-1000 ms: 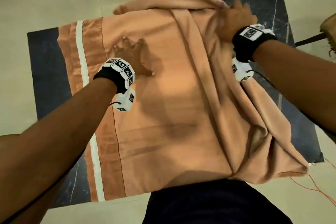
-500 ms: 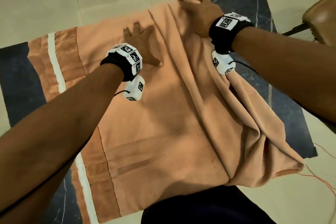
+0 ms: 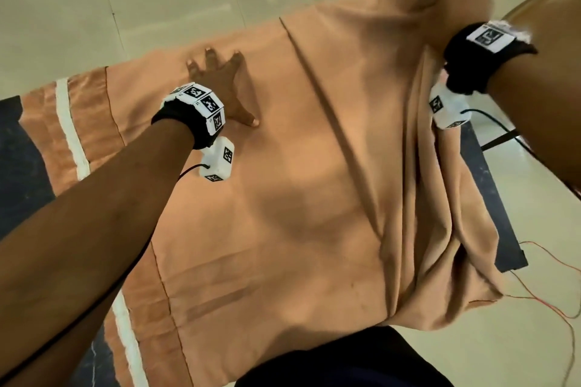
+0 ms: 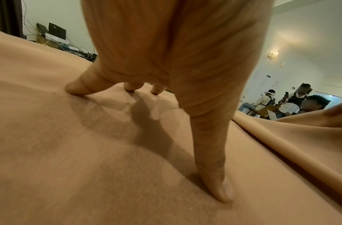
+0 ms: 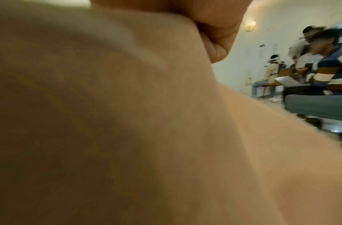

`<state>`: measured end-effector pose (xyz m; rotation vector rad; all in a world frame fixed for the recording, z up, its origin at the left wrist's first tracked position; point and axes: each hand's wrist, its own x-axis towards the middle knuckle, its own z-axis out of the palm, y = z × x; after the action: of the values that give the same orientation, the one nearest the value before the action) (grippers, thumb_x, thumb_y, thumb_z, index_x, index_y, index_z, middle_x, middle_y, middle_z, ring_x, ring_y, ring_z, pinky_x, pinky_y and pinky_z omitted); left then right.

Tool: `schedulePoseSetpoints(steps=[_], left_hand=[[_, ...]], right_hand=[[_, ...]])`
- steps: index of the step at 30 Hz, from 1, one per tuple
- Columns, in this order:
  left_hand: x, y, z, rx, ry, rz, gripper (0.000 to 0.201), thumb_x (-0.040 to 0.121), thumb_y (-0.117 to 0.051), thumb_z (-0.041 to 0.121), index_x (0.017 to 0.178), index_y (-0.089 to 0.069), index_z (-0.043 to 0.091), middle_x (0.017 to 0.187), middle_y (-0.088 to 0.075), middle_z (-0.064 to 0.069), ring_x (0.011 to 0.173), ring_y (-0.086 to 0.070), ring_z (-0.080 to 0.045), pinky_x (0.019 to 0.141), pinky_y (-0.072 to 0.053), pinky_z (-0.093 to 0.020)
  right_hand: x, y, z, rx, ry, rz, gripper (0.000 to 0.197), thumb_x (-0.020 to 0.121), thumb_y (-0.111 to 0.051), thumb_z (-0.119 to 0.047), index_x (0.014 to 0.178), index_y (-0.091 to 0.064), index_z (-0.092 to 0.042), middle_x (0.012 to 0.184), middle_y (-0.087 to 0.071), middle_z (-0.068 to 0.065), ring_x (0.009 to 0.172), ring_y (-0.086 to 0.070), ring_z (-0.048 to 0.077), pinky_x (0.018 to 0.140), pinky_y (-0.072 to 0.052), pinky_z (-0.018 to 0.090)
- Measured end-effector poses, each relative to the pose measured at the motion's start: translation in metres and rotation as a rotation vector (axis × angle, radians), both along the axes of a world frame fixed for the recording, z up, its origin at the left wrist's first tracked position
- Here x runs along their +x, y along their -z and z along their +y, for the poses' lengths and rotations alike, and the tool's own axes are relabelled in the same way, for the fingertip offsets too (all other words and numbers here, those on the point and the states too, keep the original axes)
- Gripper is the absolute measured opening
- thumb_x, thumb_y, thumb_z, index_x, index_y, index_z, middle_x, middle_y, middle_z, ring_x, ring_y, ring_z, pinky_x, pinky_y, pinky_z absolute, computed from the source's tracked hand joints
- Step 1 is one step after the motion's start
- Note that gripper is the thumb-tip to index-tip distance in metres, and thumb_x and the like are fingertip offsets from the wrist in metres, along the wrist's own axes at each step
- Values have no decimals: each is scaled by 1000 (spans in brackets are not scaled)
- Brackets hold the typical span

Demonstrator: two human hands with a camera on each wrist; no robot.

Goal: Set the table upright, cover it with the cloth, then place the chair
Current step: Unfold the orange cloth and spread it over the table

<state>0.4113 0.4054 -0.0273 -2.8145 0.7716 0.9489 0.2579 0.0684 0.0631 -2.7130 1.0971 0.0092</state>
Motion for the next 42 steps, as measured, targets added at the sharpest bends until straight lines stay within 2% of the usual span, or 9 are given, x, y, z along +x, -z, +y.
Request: schedulePoseSetpoints(steps=[6,10,13,18,22,26,30,37,42], left_hand=[[-3,0,-5,7,-19,-53,157,15,-74,78,148,-1,41,160,-1,-22,144,-2,-52,114,-14,-66],[-25,-17,-35,-45,67,-44,137,48,-94,28,151,-4,42,162,3,-14,145,1,-49,113,-23,-64],[-36,-20,-57,-34,195,-11,127,65,-78,4,151,6,46,163,14,-4,146,7,-46,114,-22,-62],[-32,-21,-62,54,208,35,130,62,-77,-2,151,4,47,162,17,-2,146,9,-46,111,-25,-64],[-33,-26,-61,61,235,18,129,63,-80,2,152,4,43,163,16,-5,146,7,-48,112,-25,-60],[-36,-21,-62,46,215,29,126,64,-73,-1,151,4,47,162,18,-2,145,9,-48,110,-28,-64],[-35,-22,-62,56,216,38,127,63,-74,-2,151,4,47,162,17,-1,146,9,-47,109,-28,-66],[-38,-18,-60,13,197,31,113,68,-63,6,150,3,48,163,15,1,146,9,-47,109,-24,-69],[-62,-27,-55,-38,247,-55,87,79,-64,16,151,-18,35,161,-7,-9,148,-4,-40,107,-28,-68]], right_hand=[[-14,17,70,105,-504,62,44,96,-51,-21,137,-59,-36,129,-44,18,102,-58,41,87,-49,46],[-19,41,93,15,-702,283,53,94,-26,-37,143,-43,-52,144,-36,13,122,-47,40,84,-54,50],[-13,49,93,-39,-676,351,50,100,-36,-36,145,-33,-57,148,-33,8,123,-46,40,82,-55,49],[-24,53,49,-245,-692,414,43,101,-42,-52,144,-36,-50,143,-45,15,116,-56,42,90,-52,50],[-38,50,-18,-236,-534,420,54,84,-25,-88,136,-11,-78,144,-54,6,104,-65,41,92,-53,49],[-35,25,-45,-89,-227,459,41,100,-49,-28,141,-56,-29,143,-50,21,113,-60,48,95,-51,49],[-40,19,-60,-115,34,305,41,101,-49,-26,130,-55,2,129,-54,29,115,-56,50,94,-49,51],[-70,34,-10,-7,-102,60,52,90,-44,-28,142,-51,-29,140,-46,15,122,-48,43,102,-45,52],[-171,58,31,158,-236,204,35,94,-47,-43,123,-65,-36,137,-54,4,124,-51,32,115,-29,54]])
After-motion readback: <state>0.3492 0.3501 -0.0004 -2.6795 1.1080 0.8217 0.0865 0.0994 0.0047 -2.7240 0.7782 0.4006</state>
